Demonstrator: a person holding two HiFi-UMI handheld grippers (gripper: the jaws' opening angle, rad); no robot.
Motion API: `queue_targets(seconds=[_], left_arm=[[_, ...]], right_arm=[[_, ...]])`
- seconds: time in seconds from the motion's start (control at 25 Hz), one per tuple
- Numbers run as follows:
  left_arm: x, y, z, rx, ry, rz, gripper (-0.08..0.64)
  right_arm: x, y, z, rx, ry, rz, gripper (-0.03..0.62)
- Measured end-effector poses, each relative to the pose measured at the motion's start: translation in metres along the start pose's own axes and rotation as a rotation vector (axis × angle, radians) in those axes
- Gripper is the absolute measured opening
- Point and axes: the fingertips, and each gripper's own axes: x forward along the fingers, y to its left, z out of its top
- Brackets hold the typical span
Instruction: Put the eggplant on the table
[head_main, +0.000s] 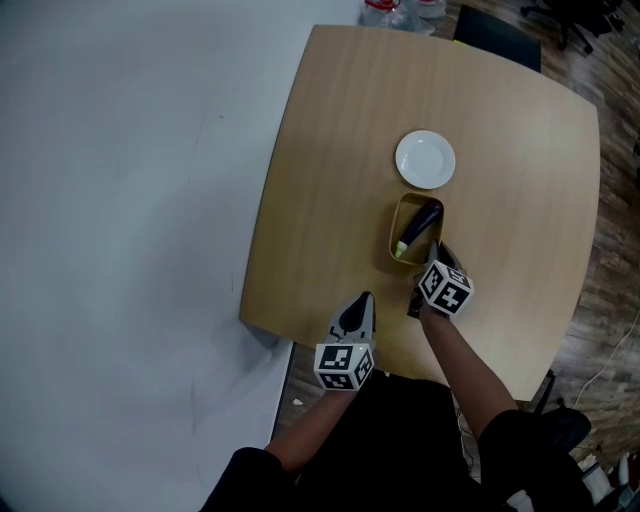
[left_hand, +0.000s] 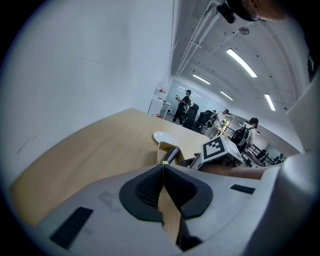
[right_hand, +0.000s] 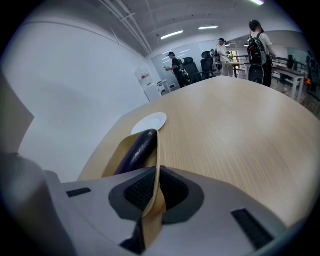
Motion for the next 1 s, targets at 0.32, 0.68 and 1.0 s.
queue_targets(seconds=[0.32, 0.68, 1.0], left_arm=[[-0.001, 0.011, 0.003, 0.0, -0.01, 0.03, 0.015], [-0.034, -0.005, 0.015, -0.007, -0.075, 0.008, 0.015], [-0.096, -0.026, 0.007, 0.043, -0.14, -0.065, 0.015]], right_arm=[[0.003, 0.004, 0.002, 0.03, -0.022, 0.005, 0.238], [-0.051, 0.024, 0.015, -0.101, -0.072, 0.099, 0.256], [-0.156, 0.062, 0.014, -0.244, -0.167, 0.23, 0.243]])
